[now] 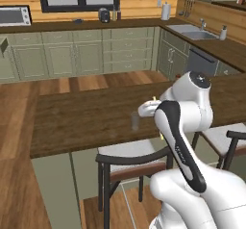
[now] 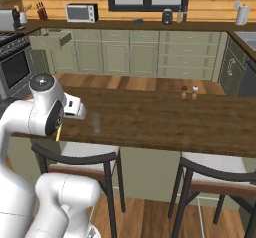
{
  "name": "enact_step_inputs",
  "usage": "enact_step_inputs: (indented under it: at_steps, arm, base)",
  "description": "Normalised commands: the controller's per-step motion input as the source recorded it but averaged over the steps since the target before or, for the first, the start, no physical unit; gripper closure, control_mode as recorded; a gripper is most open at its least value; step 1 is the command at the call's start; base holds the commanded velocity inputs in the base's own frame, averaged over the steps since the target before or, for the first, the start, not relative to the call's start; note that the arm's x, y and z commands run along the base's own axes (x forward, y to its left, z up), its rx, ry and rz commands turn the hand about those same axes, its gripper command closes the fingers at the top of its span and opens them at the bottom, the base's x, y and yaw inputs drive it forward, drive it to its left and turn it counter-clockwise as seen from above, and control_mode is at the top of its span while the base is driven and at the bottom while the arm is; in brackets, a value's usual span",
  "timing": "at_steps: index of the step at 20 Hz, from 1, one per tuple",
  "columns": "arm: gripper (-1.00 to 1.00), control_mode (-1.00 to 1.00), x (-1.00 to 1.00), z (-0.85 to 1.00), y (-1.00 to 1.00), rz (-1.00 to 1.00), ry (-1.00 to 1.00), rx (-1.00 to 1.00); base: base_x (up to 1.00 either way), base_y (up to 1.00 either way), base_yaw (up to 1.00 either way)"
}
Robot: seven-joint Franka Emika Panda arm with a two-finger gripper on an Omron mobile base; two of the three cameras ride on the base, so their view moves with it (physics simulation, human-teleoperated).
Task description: Take a straw from the drawer in front and place it inside the glass cup on the dining counter.
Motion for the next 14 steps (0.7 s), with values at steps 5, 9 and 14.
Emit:
enact_step_inputs:
  at_steps: [5,9,14]
  arm:
    - [1.0,-1.0,-0.38,0.84,-0.33,0.24,-0.3,0.05]
    - [1.0,-1.0,-0.04,0.5,-0.46,0.35,-0.24,0.1]
    - [1.0,-1.0,0.39,0.19,-0.16,0.38,-0.1,0.12]
  base:
    - [0.0,0.0,0.0]
    - [0.0,0.0,0.0]
    - [0.0,0.0,0.0]
